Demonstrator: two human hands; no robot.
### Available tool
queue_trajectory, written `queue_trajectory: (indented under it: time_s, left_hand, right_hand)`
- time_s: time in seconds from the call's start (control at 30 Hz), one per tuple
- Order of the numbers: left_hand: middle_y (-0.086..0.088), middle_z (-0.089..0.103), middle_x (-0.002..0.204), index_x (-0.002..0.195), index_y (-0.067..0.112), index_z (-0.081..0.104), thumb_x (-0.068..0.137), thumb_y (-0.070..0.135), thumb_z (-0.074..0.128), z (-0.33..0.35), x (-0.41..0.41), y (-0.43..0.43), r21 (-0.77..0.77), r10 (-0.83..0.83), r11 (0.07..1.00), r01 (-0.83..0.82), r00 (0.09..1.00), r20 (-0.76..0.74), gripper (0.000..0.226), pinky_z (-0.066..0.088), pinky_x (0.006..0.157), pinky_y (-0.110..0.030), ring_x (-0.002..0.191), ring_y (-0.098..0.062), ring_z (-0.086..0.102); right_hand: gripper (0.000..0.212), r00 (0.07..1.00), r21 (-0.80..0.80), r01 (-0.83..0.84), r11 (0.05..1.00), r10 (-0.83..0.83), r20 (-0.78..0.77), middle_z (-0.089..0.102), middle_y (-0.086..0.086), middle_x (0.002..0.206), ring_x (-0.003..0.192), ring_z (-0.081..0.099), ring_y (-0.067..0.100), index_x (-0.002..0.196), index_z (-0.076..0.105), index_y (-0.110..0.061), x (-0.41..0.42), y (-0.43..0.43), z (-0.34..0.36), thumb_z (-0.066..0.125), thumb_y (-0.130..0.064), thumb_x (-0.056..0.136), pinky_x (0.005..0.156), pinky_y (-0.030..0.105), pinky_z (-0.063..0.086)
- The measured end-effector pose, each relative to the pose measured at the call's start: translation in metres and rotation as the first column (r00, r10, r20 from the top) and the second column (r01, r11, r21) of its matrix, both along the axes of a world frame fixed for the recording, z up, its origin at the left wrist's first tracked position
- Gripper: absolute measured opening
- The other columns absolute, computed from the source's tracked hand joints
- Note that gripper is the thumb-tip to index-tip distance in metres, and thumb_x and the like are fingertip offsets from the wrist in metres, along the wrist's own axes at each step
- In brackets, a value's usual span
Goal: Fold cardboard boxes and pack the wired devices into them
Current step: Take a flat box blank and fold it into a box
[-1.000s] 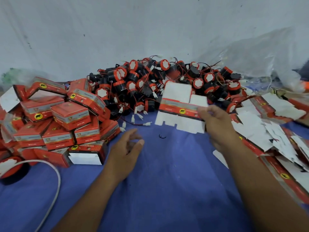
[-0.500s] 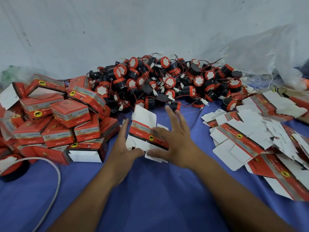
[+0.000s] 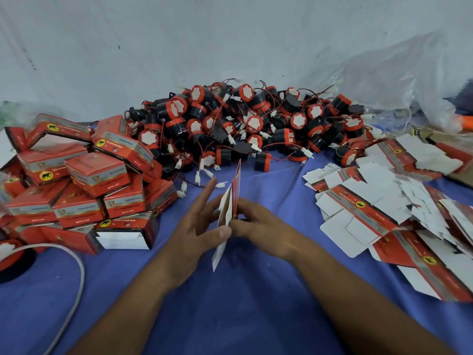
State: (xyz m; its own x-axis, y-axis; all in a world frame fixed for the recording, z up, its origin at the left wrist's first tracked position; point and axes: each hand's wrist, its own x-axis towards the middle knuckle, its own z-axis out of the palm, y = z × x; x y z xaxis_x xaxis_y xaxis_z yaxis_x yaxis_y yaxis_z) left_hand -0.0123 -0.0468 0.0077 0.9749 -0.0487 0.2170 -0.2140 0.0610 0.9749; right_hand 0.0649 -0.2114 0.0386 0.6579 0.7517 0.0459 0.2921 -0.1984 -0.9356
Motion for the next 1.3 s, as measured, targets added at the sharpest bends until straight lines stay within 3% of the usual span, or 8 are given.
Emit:
queue_trajectory:
  time_s: [0.2, 0.27, 0.4, 0.6, 0.8, 0.9, 1.0, 1.3]
  left_hand:
    - [0.010, 0.052, 0.144, 0.142, 0.060, 0.034, 0.069, 0.027, 0.075, 0.004, -0.002, 0.005, 0.070, 0.061, 0.996, -0.062, 0.998, 0.010, 0.090, 0.047, 0.098, -0.041, 0.129, -0.019, 0.054]
    - [0.014, 0.044, 0.150, 0.145, 0.058, 0.030, 0.074, 0.019, 0.068, 0.010, -0.006, 0.002, 0.198, 0.181, 0.958, -0.208, 0.972, 0.148, 0.090, 0.048, 0.100, -0.039, 0.136, -0.014, 0.046]
    - [-0.018, 0.050, 0.141, 0.146, 0.002, 0.037, 0.087, 0.012, 0.062, 0.008, -0.006, -0.006, 0.373, 0.273, 0.817, -0.440, 0.865, 0.422, 0.065, 0.050, 0.099, -0.049, 0.129, -0.028, 0.052]
    - [-0.008, 0.019, 0.162, 0.145, 0.009, 0.043, 0.084, -0.012, 0.047, 0.004, -0.001, 0.001, 0.629, 0.311, 0.582, -0.515, 0.856, 0.413, 0.065, 0.021, 0.119, -0.056, 0.151, -0.028, 0.014]
    - [0.018, 0.030, 0.158, 0.149, 0.033, 0.029, 0.082, 0.012, 0.055, 0.009, -0.009, -0.013, 0.363, 0.070, 0.926, -0.103, 0.992, 0.101, 0.075, 0.028, 0.119, -0.035, 0.147, -0.004, 0.024]
    - [0.016, 0.019, 0.162, 0.148, 0.029, 0.029, 0.078, 0.048, 0.062, 0.016, -0.012, -0.009, 0.372, 0.135, 0.910, -0.185, 0.978, 0.156, 0.080, 0.023, 0.120, -0.036, 0.150, -0.003, 0.014]
    - [0.019, 0.019, 0.161, 0.151, 0.029, 0.021, 0.073, 0.075, 0.065, 0.024, -0.017, -0.014, 0.454, 0.079, 0.866, -0.208, 0.955, 0.287, 0.101, 0.027, 0.115, -0.020, 0.149, -0.002, 0.017]
    - [0.009, 0.056, 0.119, 0.127, 0.028, 0.043, 0.081, 0.044, 0.067, 0.023, -0.015, -0.013, 0.312, 0.349, 0.816, -0.486, 0.846, 0.403, 0.054, 0.050, 0.084, -0.022, 0.107, -0.011, 0.060]
  right_hand:
    - [0.043, 0.963, 0.024, -0.129, 0.991, 0.131, -0.234, 0.066, 0.009, 0.126, 0.124, 0.058, 0.024, 0.124, 0.062, -0.009, 0.001, -0.012, 0.000, 0.057, -0.024, 0.084, 0.113, 0.045, 0.039]
    - [0.048, 0.987, -0.047, -0.131, 0.990, 0.126, -0.095, 0.060, 0.017, 0.125, 0.117, 0.059, 0.024, 0.124, 0.058, -0.002, 0.001, -0.011, 0.007, 0.057, -0.025, 0.082, 0.106, 0.047, 0.045]
    - [0.040, 0.942, -0.240, -0.114, 0.964, 0.182, 0.284, 0.049, 0.011, 0.105, 0.093, 0.054, 0.024, 0.099, 0.060, -0.004, -0.001, -0.003, 0.014, 0.061, -0.037, 0.078, 0.084, 0.051, 0.050]
    - [0.024, 0.999, -0.023, 0.026, 0.999, -0.025, 0.028, 0.044, -0.017, 0.140, 0.119, 0.051, -0.002, 0.080, 0.064, -0.026, 0.014, -0.013, 0.016, 0.073, -0.046, 0.070, 0.091, 0.015, 0.045]
    - [0.066, 0.941, 0.337, 0.167, 0.927, -0.048, -0.334, 0.069, 0.010, 0.089, 0.083, 0.063, 0.022, 0.116, 0.046, 0.025, 0.010, -0.004, 0.008, 0.067, -0.028, 0.083, 0.077, 0.034, 0.048]
    - [0.066, 0.898, 0.383, 0.212, 0.899, -0.025, -0.438, 0.061, 0.036, 0.117, 0.102, 0.060, 0.046, 0.120, 0.052, 0.020, 0.004, -0.002, 0.011, 0.063, -0.036, 0.086, 0.081, 0.044, 0.044]
    - [0.051, 0.859, 0.364, 0.244, 0.899, -0.025, -0.512, 0.072, 0.012, 0.116, 0.107, 0.069, 0.029, 0.107, 0.073, -0.005, 0.002, 0.002, 0.016, 0.065, -0.052, 0.087, 0.072, 0.029, 0.054]
    - [0.036, 0.735, 0.445, 0.089, 0.891, 0.243, -0.633, 0.074, 0.002, 0.111, 0.094, 0.070, 0.023, 0.105, 0.079, -0.022, -0.003, 0.008, 0.012, 0.048, -0.038, 0.094, 0.081, 0.036, 0.059]
